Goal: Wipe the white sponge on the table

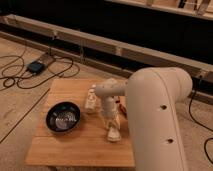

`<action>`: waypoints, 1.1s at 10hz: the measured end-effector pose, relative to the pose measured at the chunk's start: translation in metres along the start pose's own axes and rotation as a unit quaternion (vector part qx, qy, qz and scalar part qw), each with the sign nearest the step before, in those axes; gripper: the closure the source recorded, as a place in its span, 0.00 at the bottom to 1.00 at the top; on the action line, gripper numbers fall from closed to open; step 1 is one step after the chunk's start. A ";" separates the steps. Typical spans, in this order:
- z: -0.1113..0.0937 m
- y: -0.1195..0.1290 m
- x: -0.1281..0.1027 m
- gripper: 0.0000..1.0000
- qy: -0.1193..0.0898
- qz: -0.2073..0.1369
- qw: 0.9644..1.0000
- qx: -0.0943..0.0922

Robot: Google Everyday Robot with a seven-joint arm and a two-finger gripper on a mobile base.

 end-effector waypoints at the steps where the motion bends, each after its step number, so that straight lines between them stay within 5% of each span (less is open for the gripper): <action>1: -0.003 0.011 -0.004 1.00 -0.003 -0.010 1.000 -0.003; 5: -0.014 0.061 0.003 1.00 -0.009 -0.066 0.998 -0.017; 11: -0.012 0.121 0.070 1.00 0.012 -0.151 0.988 -0.041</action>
